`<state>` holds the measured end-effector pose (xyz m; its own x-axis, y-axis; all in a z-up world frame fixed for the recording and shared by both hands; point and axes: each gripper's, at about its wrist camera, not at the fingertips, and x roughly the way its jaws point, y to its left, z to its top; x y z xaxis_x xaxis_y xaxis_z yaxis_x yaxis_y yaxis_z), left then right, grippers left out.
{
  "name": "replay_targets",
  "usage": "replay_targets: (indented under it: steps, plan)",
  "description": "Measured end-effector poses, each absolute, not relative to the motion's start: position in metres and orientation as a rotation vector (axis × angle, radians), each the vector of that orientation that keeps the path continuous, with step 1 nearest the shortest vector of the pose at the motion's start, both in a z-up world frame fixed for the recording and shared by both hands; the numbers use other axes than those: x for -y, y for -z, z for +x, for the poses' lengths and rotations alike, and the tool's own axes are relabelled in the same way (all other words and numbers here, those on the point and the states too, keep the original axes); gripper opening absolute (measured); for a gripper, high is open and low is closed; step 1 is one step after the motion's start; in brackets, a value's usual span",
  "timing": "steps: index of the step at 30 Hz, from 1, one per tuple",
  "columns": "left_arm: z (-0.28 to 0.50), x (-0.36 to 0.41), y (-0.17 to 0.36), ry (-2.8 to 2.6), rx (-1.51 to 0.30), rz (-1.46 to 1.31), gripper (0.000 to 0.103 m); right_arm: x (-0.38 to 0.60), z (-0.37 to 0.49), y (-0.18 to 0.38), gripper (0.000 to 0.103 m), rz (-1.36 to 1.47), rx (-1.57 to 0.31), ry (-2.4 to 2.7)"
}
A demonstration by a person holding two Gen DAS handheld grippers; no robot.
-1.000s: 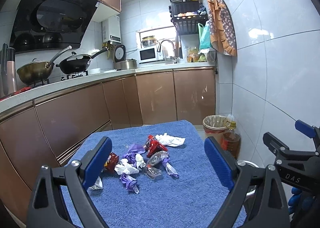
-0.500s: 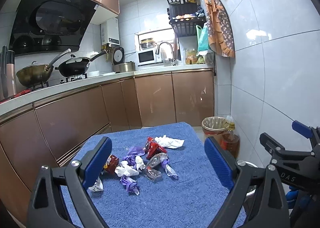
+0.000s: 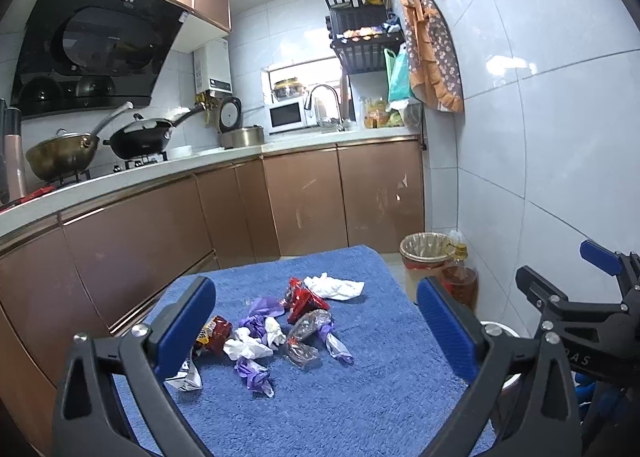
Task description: Collect trash
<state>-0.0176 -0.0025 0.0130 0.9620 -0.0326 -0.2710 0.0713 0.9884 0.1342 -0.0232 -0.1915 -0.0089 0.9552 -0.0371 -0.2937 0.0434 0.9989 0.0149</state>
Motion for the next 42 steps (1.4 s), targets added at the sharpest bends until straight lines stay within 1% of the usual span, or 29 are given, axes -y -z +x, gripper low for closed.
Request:
replay_targets:
  steps: [5, 10, 15, 18, 19, 21, 23, 24, 26, 28, 29, 33, 35, 37, 40, 42]
  plan:
    - [0.003, 0.001, 0.009, 0.085, -0.35, 0.151, 0.101, 0.193, -0.013, 0.02, 0.103, 0.012, -0.336, 0.016]
    - [0.028, -0.016, 0.048, 0.121, -0.499, 0.143, 0.101, 0.199, 0.003, 0.036, 0.103, 0.012, -0.415, 0.002]
    - [0.042, -0.05, 0.09, 0.163, -0.652, 0.087, 0.101, 0.201, 0.023, 0.055, 0.103, 0.026, -0.51, -0.038]
    - [0.05, -0.077, 0.108, 0.153, -0.726, 0.027, 0.097, 0.195, 0.043, 0.069, 0.103, 0.059, -0.592, -0.113]
    - [0.054, -0.086, 0.113, 0.153, -0.747, -0.003, 0.094, 0.192, 0.049, 0.073, 0.103, 0.063, -0.613, -0.139]
    - [0.064, -0.1, 0.119, 0.147, -0.779, -0.059, 0.09, 0.181, 0.062, 0.081, 0.1, 0.066, -0.656, -0.203]
    - [0.075, -0.112, 0.123, 0.141, -0.811, -0.107, 0.083, 0.166, 0.079, 0.091, 0.092, 0.074, -0.707, -0.292]
    - [0.081, -0.116, 0.125, 0.141, -0.825, -0.125, 0.081, 0.161, 0.084, 0.093, 0.089, 0.076, -0.72, -0.315]
    - [0.094, -0.122, 0.129, 0.14, -0.847, -0.158, 0.076, 0.145, 0.101, 0.1, 0.074, 0.075, -0.762, -0.382]
    - [0.107, -0.125, 0.131, 0.133, -0.858, -0.182, 0.075, 0.134, 0.115, 0.102, 0.066, 0.075, -0.788, -0.437]
    - [0.114, -0.127, 0.133, 0.13, -0.862, -0.193, 0.074, 0.128, 0.123, 0.102, 0.064, 0.075, -0.795, -0.46]
    - [0.141, -0.133, 0.138, 0.116, -0.886, -0.234, 0.073, 0.103, 0.157, 0.104, 0.064, 0.076, -0.812, -0.544]
    - [0.153, -0.135, 0.144, 0.109, -0.91, -0.252, 0.07, 0.091, 0.172, 0.106, 0.064, 0.07, -0.821, -0.573]
    - [0.163, -0.136, 0.152, 0.106, -0.939, -0.272, 0.068, 0.078, 0.189, 0.111, 0.064, 0.06, -0.839, -0.596]
    - [0.172, -0.138, 0.162, 0.097, -0.972, -0.293, 0.06, 0.064, 0.212, 0.123, 0.062, 0.076, -0.876, -0.625]
    - [0.174, -0.141, 0.166, 0.091, -0.981, -0.299, 0.058, 0.058, 0.22, 0.126, 0.062, 0.065, -0.884, -0.626]
